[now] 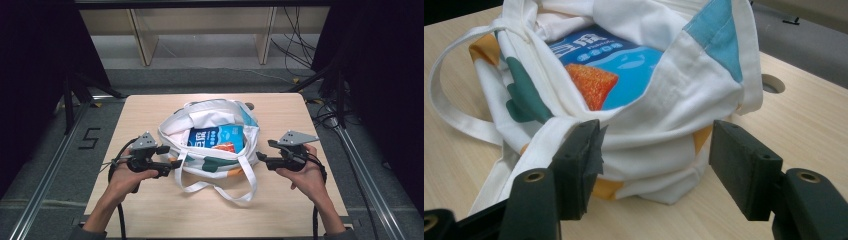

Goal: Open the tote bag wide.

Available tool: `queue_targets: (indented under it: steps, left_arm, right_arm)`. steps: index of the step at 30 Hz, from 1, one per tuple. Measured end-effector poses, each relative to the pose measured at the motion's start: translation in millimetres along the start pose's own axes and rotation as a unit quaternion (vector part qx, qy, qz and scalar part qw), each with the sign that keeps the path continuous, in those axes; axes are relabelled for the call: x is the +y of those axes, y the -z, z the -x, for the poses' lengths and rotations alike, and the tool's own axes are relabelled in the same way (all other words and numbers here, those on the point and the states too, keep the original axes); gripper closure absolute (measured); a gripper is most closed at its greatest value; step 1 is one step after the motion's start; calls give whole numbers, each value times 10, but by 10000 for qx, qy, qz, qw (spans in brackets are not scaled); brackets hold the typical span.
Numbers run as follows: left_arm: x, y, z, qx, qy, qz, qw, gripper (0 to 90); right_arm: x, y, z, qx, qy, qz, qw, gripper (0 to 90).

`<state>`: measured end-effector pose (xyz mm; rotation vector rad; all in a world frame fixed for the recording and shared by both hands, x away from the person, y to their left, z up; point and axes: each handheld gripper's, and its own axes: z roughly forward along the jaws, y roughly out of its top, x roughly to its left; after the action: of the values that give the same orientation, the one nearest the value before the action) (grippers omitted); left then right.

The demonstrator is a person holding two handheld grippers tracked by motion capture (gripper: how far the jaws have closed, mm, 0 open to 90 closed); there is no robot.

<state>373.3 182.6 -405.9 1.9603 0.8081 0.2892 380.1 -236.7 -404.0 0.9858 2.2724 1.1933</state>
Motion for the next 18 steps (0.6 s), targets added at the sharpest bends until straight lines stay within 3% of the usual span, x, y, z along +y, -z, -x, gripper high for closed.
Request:
queue_targets:
  steps: [3, 4, 5, 6, 8, 14, 15, 16, 18]
  left_arm:
    - [-44, 11, 60, -8, 11, 9, 10000, 284]
    - [-56, 18, 71, -39, -16, -32, 10000, 284]
    - [-68, 22, 87, -21, -34, -34, 10000, 283]
    - [-80, 24, 101, -51, -26, -27, 10000, 284]
    - [-97, 36, 126, -47, -53, -22, 10000, 283]
    - [-163, 56, 172, 19, -48, 9, 10000, 282]
    - [-178, 53, 176, -9, -32, 5, 10000, 281]
    - [-194, 53, 183, -9, -34, -26, 10000, 280]
    - [-241, 51, 210, 8, -18, -18, 10000, 278]
  right_arm:
    - [-52, 2, 12, -32, 180, 84, 9998, 378]
    - [-69, 21, -21, 5, -13, -47, 10000, 376]
    - [-81, 13, 7, -34, 159, 40, 9999, 375]
    - [-96, 29, -25, 6, -23, -57, 10000, 374]
    - [-118, 30, 2, -28, 114, 1, 9999, 372]
    - [-184, 57, -25, 8, -31, -79, 10000, 366]
    - [-193, 49, -6, -7, 117, 12, 9999, 363]
    - [-206, 58, -37, -6, -65, -50, 10000, 359]
    - [-233, 60, -31, -22, 36, -9, 10000, 355]
